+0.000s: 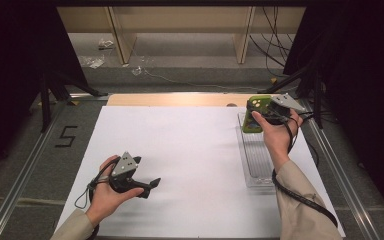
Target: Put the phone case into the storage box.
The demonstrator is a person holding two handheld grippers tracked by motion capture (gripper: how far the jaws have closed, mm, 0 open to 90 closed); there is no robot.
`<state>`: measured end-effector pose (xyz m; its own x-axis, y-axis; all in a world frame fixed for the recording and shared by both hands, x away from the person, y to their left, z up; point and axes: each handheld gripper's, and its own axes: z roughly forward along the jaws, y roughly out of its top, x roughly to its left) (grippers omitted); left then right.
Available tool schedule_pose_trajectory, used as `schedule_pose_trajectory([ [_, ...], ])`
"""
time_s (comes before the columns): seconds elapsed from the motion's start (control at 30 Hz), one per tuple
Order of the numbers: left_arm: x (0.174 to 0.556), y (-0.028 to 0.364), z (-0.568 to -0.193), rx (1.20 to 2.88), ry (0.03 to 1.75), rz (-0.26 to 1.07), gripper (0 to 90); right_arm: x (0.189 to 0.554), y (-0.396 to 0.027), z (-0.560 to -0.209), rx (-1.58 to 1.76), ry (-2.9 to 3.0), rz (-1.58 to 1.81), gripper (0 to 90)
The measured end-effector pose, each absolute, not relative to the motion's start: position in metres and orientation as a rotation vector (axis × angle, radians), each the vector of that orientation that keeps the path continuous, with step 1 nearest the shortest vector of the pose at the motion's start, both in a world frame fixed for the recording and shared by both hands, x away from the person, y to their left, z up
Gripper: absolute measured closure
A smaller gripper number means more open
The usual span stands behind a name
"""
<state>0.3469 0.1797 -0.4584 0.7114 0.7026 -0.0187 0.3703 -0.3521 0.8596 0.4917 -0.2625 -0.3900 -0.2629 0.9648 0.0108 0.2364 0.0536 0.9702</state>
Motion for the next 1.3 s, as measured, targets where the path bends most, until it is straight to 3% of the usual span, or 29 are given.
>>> schedule_pose_trajectory([
  [1.3,0.347,0.180,-0.458,1.973,0.822,0.443,0.2,0.512,-0.265,-0.402,1.288,1.599,1.216,17.2],
])
